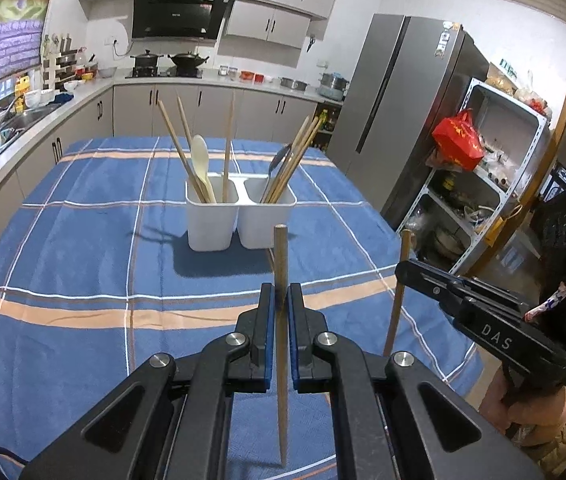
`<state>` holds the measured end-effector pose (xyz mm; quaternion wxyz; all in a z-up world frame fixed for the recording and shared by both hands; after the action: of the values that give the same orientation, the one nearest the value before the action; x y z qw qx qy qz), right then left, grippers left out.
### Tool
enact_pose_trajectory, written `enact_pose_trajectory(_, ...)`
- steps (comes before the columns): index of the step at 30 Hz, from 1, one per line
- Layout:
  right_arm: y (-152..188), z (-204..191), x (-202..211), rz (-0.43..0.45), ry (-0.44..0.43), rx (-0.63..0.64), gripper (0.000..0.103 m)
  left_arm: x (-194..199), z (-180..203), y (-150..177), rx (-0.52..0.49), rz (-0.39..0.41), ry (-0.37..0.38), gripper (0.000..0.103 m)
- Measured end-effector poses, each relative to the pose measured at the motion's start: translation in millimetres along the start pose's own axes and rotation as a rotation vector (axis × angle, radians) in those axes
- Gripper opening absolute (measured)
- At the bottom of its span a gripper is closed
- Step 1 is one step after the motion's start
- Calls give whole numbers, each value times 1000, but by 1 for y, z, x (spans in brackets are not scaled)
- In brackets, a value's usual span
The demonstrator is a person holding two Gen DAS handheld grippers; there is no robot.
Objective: Organize utensils
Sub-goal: 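Lift both held chopsticks upright and carry them toward the white holder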
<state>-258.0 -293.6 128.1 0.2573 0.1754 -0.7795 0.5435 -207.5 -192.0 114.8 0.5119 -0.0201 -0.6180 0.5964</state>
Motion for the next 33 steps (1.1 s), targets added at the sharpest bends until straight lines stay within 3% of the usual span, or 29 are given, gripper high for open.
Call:
enact_pose_trajectory(18,-21,-10,18,72,-1,27,6,24,1,-20,-20,74,0,5)
enact_pose_trajectory(33,-38,-10,23,119,7,32,6,30,-4,-47,-65,128,-50,5)
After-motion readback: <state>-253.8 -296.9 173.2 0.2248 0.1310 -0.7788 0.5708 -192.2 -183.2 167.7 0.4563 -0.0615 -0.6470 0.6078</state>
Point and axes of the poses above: each gripper's, at about its wrist camera, not at the fingertips, and x roughly against the way its jaws point, z to its right, y to its underside, the point moved 9 cm from there along -x, roughly the way its jaws point, and after that the axes turned 1 degree about -x, right-handed, at the moved point
